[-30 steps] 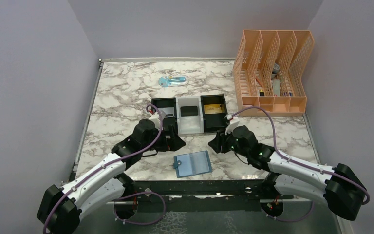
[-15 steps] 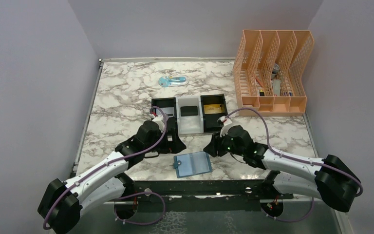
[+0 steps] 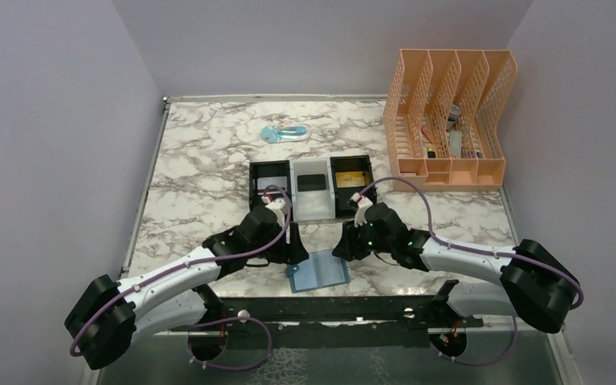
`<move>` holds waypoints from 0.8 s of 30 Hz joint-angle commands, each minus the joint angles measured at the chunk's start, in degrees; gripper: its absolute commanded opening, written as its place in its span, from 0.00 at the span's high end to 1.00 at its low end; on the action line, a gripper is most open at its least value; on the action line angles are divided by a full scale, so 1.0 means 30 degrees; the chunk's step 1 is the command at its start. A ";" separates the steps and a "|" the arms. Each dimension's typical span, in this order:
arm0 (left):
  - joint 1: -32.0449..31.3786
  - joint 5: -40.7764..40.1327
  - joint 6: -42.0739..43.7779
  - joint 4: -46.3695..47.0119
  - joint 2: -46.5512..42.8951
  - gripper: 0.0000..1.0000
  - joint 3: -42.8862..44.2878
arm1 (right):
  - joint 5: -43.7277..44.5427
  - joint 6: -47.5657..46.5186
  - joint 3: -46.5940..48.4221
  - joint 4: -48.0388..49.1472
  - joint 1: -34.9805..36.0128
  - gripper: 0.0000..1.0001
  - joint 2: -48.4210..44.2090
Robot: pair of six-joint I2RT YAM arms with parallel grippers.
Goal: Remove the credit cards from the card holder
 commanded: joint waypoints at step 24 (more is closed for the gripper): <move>-0.3874 -0.4851 -0.2697 -0.1684 -0.0461 0.33 -0.1553 | -0.1565 0.1195 -0.1014 0.0905 0.0043 0.75 0.1181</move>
